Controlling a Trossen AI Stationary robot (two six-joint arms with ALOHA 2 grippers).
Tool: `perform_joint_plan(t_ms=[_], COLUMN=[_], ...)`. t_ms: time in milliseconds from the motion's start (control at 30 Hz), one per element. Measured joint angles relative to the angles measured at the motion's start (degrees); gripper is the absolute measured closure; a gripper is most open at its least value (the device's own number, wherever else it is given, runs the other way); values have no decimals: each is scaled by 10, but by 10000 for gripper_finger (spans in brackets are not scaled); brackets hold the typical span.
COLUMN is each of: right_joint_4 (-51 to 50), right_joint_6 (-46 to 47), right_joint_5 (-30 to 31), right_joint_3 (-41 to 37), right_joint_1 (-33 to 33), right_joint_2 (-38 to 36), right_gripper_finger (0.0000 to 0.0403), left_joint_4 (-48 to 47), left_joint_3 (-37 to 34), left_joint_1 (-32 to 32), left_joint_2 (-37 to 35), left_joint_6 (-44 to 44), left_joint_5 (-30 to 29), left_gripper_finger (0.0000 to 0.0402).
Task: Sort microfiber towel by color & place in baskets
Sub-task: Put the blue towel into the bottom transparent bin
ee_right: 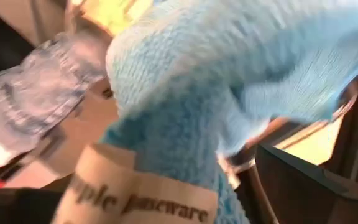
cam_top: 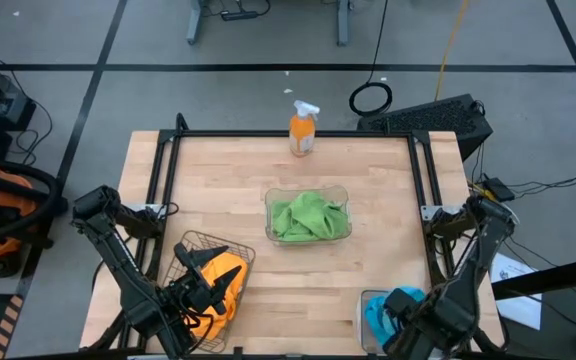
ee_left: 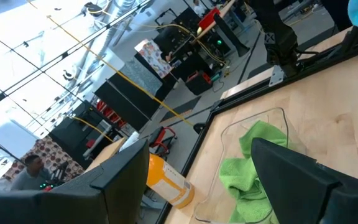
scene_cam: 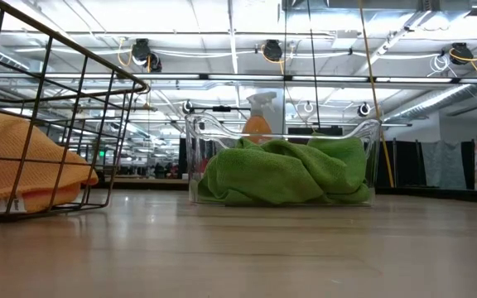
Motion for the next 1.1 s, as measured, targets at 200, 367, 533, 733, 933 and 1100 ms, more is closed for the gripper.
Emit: perform_joint_plan(t_ms=[200,367,533,733,933,1100], right_joint_4=[-49,-53,12,39,-52,-1], right_joint_6=[32,23,3,-94,-97,-108], right_joint_5=[-7,-30,52,251,150,149], right_joint_3=[25,24,24,24,13,11], right_joint_1=[10,12,11,21,22,41], right_joint_2=[0,0,0,10,19,17], right_gripper_finger=[99,100,100,101,101,101], left_joint_4=[0,0,0,0,0,0], left_joint_3=[0,0,0,0,0,0], left_joint_1=[0,0,0,0,0,0], left_joint_2=[0,0,0,0,0,0], left_joint_6=[0,0,0,-3,-3,-4], left_joint_5=[0,0,0,1,5,21], left_gripper_finger=[114,114,114,114,114,114])
